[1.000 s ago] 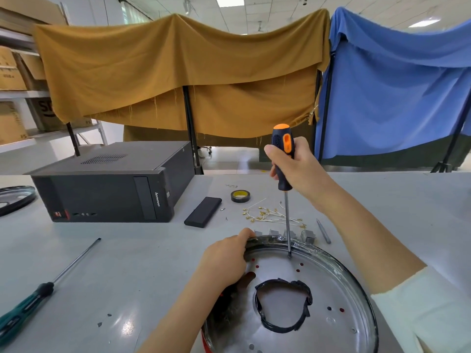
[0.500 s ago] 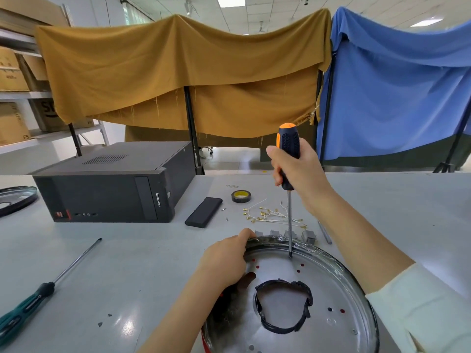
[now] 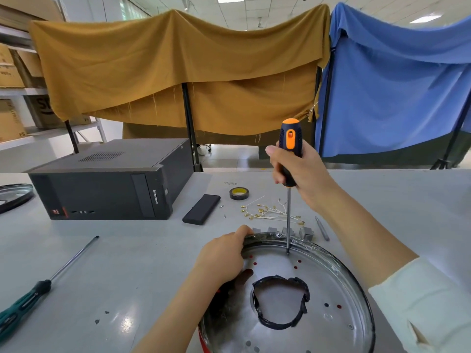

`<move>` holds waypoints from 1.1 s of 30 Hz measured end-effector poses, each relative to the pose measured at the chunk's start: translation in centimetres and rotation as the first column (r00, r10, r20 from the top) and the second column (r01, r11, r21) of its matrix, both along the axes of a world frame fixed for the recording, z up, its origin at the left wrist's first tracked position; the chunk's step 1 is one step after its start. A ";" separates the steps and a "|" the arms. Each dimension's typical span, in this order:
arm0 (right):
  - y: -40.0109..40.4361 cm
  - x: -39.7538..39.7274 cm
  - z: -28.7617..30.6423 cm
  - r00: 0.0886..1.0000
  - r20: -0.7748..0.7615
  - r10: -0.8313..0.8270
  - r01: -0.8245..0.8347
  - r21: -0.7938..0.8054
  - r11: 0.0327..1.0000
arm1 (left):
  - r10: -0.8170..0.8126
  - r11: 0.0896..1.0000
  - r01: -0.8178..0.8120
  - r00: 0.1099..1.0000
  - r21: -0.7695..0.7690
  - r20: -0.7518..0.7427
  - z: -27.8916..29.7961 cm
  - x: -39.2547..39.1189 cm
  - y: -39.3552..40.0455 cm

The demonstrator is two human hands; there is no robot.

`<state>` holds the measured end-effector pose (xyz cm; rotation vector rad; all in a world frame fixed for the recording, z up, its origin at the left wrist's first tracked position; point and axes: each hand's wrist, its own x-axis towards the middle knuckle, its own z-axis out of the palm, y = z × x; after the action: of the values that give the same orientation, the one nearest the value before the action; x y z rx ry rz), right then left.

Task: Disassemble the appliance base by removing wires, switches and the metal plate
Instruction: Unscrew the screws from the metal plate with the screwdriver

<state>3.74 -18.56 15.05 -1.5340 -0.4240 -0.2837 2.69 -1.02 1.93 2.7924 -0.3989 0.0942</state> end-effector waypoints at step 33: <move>0.1 0.2 0.4 0.997 -0.042 -0.061 0.068 0.195 0.978 | 0.005 1.000 -0.005 1.000 0.009 0.011 0.1 -0.1 -0.2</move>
<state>3.91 -18.49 15.44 -1.3586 -0.3085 -0.3385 2.59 -1.19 2.04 2.8027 -0.3956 0.1099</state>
